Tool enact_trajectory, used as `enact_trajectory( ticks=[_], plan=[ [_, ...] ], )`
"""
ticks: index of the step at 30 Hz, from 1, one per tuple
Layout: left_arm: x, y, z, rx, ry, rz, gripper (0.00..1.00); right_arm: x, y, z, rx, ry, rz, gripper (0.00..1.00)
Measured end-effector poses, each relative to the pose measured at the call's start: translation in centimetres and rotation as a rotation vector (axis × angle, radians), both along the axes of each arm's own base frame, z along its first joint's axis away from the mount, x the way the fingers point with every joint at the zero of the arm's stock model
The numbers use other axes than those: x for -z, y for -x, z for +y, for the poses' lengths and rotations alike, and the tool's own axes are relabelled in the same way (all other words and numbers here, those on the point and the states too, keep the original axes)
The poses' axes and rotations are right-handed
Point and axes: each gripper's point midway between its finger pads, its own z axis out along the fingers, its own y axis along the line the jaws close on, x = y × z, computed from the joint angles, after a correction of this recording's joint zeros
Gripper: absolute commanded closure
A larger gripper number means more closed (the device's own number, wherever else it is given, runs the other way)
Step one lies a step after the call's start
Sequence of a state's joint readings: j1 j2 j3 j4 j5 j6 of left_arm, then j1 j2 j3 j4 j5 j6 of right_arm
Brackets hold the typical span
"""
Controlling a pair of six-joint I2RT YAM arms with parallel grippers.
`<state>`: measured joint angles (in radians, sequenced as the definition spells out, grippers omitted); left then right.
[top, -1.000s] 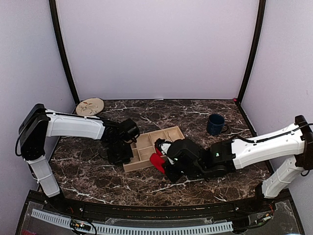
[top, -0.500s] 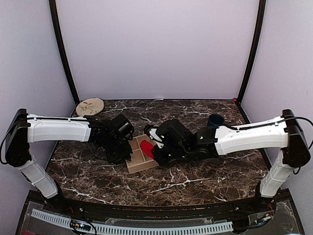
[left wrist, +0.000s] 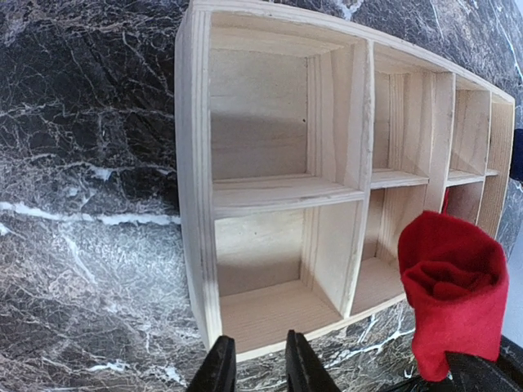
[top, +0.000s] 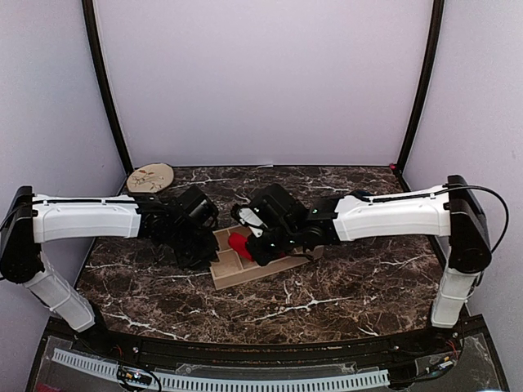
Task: Roll the socks
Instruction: Place the sock in the storage box.
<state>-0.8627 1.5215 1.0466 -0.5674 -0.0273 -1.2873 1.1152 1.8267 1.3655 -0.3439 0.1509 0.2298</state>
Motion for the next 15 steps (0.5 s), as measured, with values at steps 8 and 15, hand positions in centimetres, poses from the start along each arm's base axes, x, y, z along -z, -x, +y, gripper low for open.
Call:
enact_trajectory(
  ticks=[8, 15],
  plan=[
    [-0.2, -0.3, 0.2, -0.009, 0.005, -0.027, 0.75, 2.3, -0.7, 0.0, -0.021, 0.073, 0.064, 1.00],
    [-0.8, -0.3, 0.5, -0.015, 0.030, -0.057, 0.75, 3.5, -0.8, -0.1, -0.037, 0.125, 0.114, 1.00]
  ],
)
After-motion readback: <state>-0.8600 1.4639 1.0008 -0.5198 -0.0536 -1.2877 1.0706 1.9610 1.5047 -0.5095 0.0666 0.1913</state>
